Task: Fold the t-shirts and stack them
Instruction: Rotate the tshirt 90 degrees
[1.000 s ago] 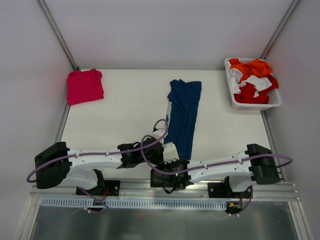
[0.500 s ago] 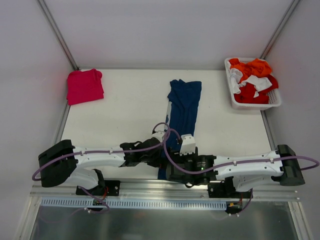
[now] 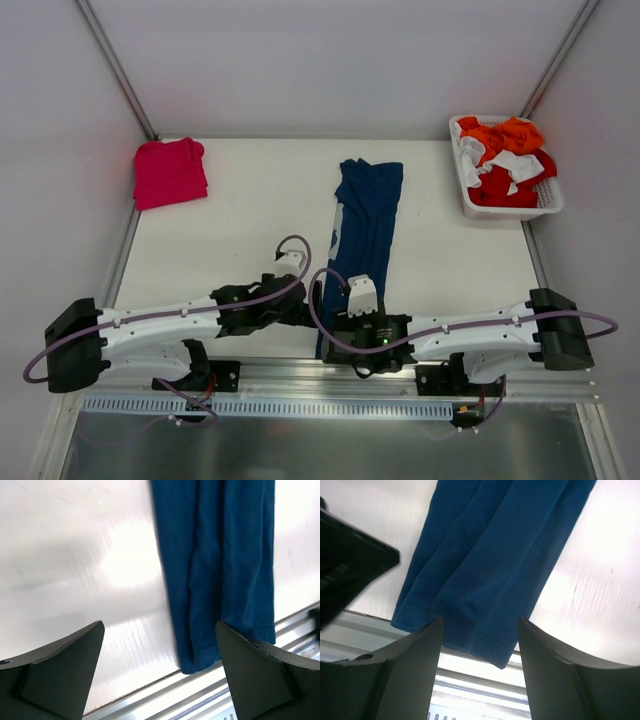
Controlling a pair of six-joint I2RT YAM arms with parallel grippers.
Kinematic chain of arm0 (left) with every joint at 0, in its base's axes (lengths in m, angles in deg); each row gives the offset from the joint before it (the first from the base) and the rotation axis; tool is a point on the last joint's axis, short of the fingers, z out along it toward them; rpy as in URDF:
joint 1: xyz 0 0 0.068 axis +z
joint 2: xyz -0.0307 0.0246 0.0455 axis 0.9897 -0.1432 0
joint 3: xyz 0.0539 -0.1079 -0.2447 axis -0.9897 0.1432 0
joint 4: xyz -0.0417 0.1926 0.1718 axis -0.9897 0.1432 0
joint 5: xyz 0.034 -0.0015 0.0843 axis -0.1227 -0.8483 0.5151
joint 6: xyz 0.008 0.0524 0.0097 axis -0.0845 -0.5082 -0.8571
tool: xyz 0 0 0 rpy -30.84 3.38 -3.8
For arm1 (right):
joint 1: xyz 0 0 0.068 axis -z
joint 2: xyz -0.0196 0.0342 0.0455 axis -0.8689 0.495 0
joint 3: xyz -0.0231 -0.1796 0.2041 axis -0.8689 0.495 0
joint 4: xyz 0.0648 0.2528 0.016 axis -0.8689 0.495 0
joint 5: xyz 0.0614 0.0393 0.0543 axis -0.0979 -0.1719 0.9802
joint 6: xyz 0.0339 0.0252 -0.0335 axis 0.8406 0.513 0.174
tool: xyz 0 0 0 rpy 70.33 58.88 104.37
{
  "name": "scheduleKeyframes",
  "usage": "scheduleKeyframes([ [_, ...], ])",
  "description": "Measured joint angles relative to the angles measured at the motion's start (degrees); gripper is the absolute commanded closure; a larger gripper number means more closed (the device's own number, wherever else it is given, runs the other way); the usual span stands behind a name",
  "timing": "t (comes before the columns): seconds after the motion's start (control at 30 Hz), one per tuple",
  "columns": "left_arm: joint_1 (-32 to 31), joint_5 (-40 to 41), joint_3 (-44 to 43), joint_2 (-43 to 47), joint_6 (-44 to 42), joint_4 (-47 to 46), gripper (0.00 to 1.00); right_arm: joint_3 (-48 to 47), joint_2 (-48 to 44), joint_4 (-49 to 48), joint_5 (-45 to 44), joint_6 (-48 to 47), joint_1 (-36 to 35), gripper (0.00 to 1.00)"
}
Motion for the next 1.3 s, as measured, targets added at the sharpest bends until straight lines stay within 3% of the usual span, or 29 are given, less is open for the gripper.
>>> scheduleKeyframes([
  [0.23,0.13,8.48,2.45,11.5,4.15,3.8,0.02,-1.97,4.59,-3.72,2.38,-3.13,0.39,0.35],
  [0.5,0.13,8.02,3.28,8.81,4.7,4.72,0.01,-2.03,9.66,-8.0,6.62,-4.68,0.76,0.39],
  [0.7,0.13,7.76,3.28,8.15,4.66,4.85,0.01,-2.03,10.91,-9.33,8.63,-4.9,0.79,0.58],
  [0.8,0.13,7.74,3.28,8.17,4.66,4.85,0.01,-2.03,10.91,-9.27,9.07,-4.46,0.79,0.82],
  [0.83,0.15,7.72,3.3,8.17,4.66,4.85,0.01,-2.03,10.91,-9.25,9.14,-4.39,0.79,0.94],
  [0.87,0.13,7.67,3.28,8.2,4.66,4.85,0.01,-2.03,10.91,-9.09,9.18,-4.37,0.79,0.99],
  [1.3,0.5,-0.35,3.28,5.95,3.56,-0.04,0.08,-2.03,5.25,5.09,6.64,2.34,0.55,1.0],
])
